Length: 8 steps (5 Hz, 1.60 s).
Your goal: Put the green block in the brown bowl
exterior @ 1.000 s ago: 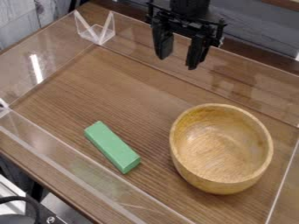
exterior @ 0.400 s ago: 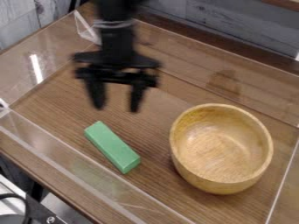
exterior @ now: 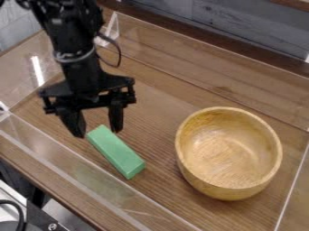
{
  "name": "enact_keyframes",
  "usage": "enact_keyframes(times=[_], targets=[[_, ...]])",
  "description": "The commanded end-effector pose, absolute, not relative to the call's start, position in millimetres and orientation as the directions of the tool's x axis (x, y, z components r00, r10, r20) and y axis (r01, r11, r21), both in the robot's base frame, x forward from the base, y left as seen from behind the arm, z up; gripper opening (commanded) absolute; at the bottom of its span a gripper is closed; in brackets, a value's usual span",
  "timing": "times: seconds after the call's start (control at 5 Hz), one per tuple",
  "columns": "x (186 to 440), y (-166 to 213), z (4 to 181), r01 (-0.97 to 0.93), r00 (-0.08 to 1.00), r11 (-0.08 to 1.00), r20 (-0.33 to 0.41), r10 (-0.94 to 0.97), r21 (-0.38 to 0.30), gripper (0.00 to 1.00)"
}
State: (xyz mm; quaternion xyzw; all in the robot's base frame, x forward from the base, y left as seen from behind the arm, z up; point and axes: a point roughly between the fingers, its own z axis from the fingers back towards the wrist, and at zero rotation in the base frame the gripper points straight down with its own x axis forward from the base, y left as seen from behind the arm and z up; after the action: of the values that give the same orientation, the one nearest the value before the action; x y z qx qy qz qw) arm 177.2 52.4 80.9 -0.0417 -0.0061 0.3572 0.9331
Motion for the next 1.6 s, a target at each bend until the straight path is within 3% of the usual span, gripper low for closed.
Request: enact_keyframes(times=[0.0,1.4], targets=[[182,55,76.1,-0.747,0.658,0.653,0.003,0.753,-0.123,1.0],[195,57,67.6,-0.867,0.459,0.441,-0.029,0.888,-0.23,1.0]])
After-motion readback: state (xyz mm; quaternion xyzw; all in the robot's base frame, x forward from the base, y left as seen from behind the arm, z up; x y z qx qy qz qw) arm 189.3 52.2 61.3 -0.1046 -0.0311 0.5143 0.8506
